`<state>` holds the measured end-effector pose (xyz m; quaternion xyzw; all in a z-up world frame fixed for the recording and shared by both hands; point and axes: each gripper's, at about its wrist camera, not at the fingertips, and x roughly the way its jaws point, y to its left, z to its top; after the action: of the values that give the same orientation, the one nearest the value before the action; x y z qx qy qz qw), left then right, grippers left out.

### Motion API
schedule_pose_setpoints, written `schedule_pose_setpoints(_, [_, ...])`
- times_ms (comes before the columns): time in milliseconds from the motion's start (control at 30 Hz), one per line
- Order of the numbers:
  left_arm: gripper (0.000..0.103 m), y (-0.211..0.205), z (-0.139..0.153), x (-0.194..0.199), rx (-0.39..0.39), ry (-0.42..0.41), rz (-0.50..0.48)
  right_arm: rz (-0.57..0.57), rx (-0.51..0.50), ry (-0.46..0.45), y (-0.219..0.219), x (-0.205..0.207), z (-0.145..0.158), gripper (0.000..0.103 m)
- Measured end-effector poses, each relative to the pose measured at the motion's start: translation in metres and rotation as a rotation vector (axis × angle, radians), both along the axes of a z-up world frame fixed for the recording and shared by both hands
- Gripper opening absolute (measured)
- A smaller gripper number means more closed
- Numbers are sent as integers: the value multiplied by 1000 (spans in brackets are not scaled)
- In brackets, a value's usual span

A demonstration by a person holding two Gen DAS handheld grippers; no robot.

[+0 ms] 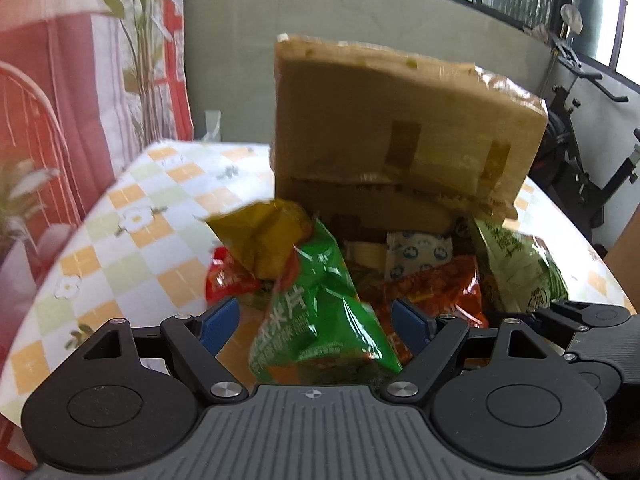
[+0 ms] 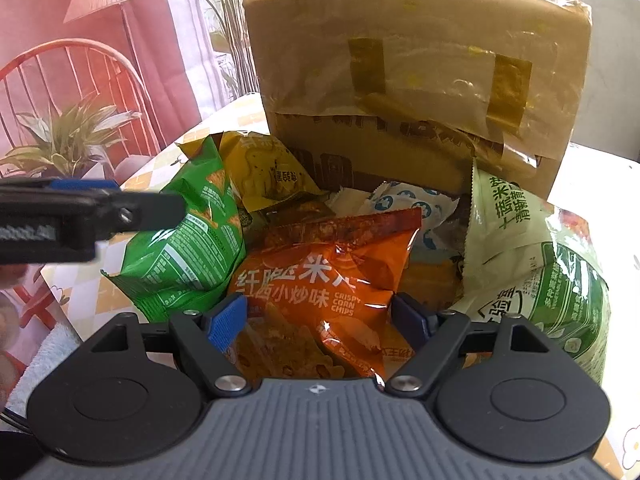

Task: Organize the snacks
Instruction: 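Grasp the green chip bag with the left tool while the right tool grasps the orange chip bag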

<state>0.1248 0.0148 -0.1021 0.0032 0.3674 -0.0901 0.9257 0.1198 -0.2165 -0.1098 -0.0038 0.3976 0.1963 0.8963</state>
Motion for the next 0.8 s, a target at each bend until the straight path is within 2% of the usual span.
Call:
schedule_pose_setpoints(133, [85, -4, -8, 6, -8, 28, -18, 1, 8, 17, 0, 2, -4, 81])
schedule_pose_setpoints(267, [85, -10, -21, 9, 65, 43, -2, 2, 2, 13, 2, 3, -5, 81])
schedule_pose_setpoints(367, [85, -3, -32, 11, 39, 95, 15, 2, 5, 11, 2, 2, -6, 81])
schedule_pose_setpoints(400, [81, 0, -35, 11, 24, 104, 23, 0, 5, 11, 2, 2, -7, 81])
schedule_pose_setpoints(633, [72, 18, -39, 6, -20, 86, 49, -10, 34, 7, 0, 1, -10, 82])
schedule_pose_setpoints(800, [70, 14, -38, -1, -8, 62, 37, -8, 49, 2, 1, 0, -15, 85])
